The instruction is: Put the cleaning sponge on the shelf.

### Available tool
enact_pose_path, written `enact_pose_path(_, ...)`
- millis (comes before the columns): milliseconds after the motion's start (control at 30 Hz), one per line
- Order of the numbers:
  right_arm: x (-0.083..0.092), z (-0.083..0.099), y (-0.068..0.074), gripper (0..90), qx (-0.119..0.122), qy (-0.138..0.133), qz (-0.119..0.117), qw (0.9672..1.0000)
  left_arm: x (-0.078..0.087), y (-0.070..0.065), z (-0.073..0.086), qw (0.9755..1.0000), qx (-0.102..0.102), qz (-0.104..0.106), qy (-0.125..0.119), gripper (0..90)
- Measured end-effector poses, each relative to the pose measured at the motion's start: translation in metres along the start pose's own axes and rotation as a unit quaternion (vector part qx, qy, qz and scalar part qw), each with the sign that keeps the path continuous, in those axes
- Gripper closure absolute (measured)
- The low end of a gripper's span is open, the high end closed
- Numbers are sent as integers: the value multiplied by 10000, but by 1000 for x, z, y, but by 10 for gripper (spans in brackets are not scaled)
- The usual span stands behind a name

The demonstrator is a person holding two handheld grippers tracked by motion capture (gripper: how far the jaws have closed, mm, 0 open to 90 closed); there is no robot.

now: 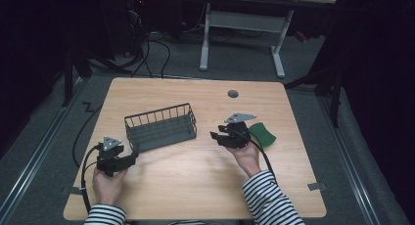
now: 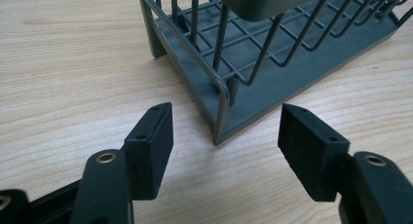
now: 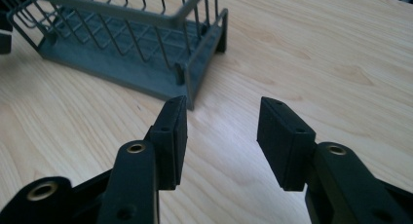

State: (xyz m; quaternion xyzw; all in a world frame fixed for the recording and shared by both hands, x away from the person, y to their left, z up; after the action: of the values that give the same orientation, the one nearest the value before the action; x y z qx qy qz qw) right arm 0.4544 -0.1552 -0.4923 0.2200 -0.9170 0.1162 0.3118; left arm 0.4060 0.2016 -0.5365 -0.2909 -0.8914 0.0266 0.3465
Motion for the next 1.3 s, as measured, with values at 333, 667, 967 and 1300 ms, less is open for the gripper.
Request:
enact_pose_path(333,-38,-8,24,547,66,274,-139,9995,-5,8,2,9999,106,-72,-89,467)
enact_pose_path(667,-55,-7,26,608,-6,359,-101,9993,-12,6,0,9999,75,65,-59,577)
enact_pose_path(967,-73,-4,30,670,-23,636,-268,9976,-14,6,-1,9999,48,120,-45,670)
enact_pose_path(1300,-77,-11,37,849,214,580,-230,9978,-15,6,-2,9998,11,200,-24,775)
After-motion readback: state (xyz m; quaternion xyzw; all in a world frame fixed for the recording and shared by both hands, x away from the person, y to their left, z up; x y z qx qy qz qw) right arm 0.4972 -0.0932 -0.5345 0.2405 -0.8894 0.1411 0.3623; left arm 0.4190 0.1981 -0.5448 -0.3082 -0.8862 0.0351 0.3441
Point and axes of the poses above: each handheld gripper's, and its own axes: x roughly backward along the jaws, z roughly out of its underside, y roughly to its left, the point moved 5 cm from there along -x, roughly forward along the jaws, and after that the axes turned 14 degrees about z, right-handed, at the moved point
